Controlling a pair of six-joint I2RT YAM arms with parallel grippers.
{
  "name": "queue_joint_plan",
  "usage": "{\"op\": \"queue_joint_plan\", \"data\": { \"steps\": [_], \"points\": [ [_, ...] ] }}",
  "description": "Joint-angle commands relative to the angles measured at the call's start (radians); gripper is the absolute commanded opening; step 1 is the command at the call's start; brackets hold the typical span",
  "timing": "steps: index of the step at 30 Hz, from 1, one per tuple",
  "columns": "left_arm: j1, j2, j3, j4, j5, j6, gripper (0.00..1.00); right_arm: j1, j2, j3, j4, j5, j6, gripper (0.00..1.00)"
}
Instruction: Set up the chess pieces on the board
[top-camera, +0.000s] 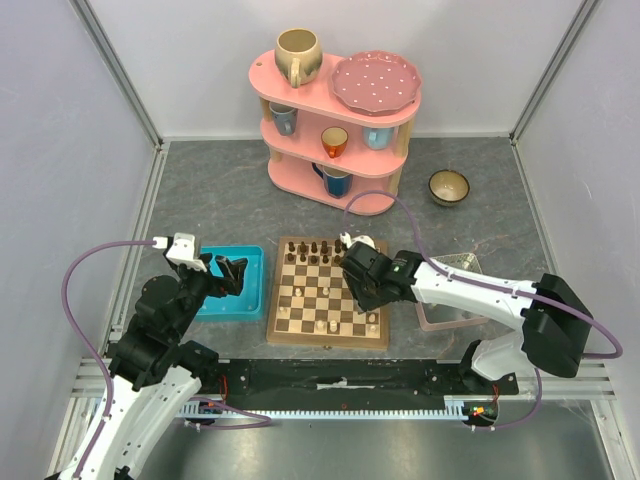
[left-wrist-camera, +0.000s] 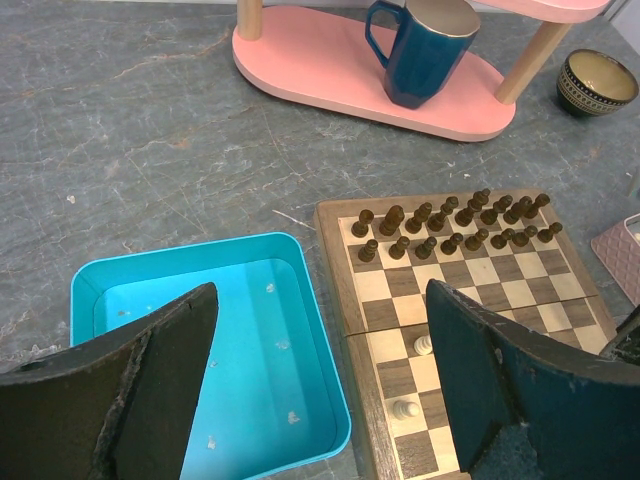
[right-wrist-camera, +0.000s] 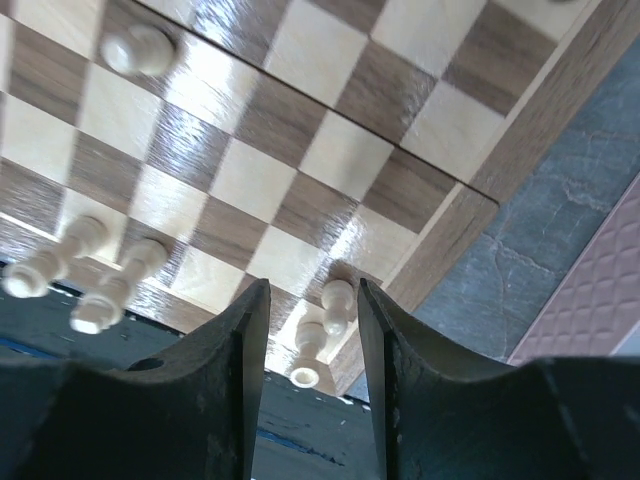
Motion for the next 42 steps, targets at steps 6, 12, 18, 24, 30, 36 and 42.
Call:
{"op": "queue_joint_plan", "data": {
  "steps": [6, 12, 18, 24, 30, 36, 42],
  "points": [
    [0.004, -0.009, 0.000, 0.037, 0.008, -0.003, 0.90, -0.088, -0.032, 0.107, -0.023, 0.082, -0.018, 0.49],
    [0.004, -0.009, -0.001, 0.037, 0.010, -0.003, 0.90, -0.313, -0.179, 0.004, -0.065, 0.108, -0.038, 0.49],
    [0.002, -0.012, -0.001, 0.037, 0.008, -0.003, 0.90, -0.566, -0.282, -0.079, -0.088, 0.096, -0.073, 0.49],
    [0.001, -0.012, -0.001, 0.037, 0.011, -0.003, 0.90, -0.767, -0.289, -0.152, -0.036, 0.011, -0.135, 0.48],
    [0.001, -0.012, -0.001, 0.037, 0.010, -0.003, 0.90, -0.846, -0.252, -0.178, 0.010, -0.079, -0.165, 0.47],
    [0.002, -0.015, -0.001, 0.037, 0.010, -0.003, 0.90, -0.873, -0.218, -0.198, 0.053, -0.132, -0.175, 0.47],
    [0.002, -0.018, -0.003, 0.037, 0.005, -0.003, 0.90, -0.878, -0.188, -0.209, 0.078, -0.144, -0.182, 0.47]
  ]
}}
